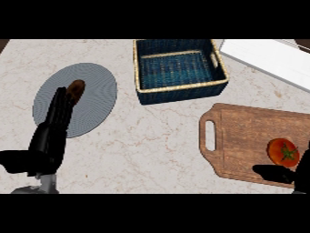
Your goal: Pick the tomato from the cutting board and place it in the basket
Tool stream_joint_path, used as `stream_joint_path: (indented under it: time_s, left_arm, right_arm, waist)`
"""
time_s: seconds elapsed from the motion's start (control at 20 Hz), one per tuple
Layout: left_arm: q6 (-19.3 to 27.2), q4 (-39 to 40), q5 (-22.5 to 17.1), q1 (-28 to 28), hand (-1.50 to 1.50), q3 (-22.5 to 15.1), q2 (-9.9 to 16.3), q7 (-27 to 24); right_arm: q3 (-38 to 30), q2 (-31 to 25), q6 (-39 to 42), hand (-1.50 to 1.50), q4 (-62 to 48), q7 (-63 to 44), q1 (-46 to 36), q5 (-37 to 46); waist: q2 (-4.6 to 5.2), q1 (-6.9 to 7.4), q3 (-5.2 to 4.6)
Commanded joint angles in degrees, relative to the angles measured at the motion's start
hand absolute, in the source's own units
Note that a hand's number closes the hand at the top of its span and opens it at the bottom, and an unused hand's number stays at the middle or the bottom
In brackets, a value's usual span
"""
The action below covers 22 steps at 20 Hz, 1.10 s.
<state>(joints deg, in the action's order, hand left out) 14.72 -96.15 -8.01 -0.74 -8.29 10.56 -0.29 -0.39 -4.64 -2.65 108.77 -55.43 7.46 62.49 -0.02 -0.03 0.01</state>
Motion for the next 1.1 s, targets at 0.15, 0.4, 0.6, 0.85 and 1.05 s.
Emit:
stream_joint_path:
  time_s: [0.15,0.4,0.6,0.85,1.05]
  left_arm:
    - [-0.3,-3.5,2.9,3.2,0.0,-0.3,-2.6,0.7]
    - [-2.2,-0.4,3.6,-2.9,0.0,2.8,-2.3,3.8]
    - [-3.6,-2.8,2.9,3.0,0.0,3.2,-2.7,1.2]
    - [-5.2,-2.5,2.4,2.1,0.0,5.1,-3.0,0.6]
    - [-6.8,2.7,1.8,0.5,0.0,6.3,-2.8,-2.0]
  right_arm:
    - [-3.4,0.0,-0.9,-1.5,-4.8,1.8,-3.6,-2.1]
    - [-3.2,0.1,-0.9,-1.5,-4.2,3.0,-2.1,-1.2]
    - [-6.5,-0.6,-6.7,-1.5,-11.4,8.3,-1.9,-3.5]
    - [-3.9,1.2,-7.5,1.5,-13.9,9.5,-1.1,-2.6]
    - [-1.8,-2.1,0.9,1.5,-13.0,7.6,-4.7,-0.8]
  waist:
    - [-0.01,0.15,0.0]
    - [0.0,-0.07,0.0]
    - [-0.01,0.08,0.0]
    - [-0.01,0.07,0.0]
    - [0.07,0.11,-0.03]
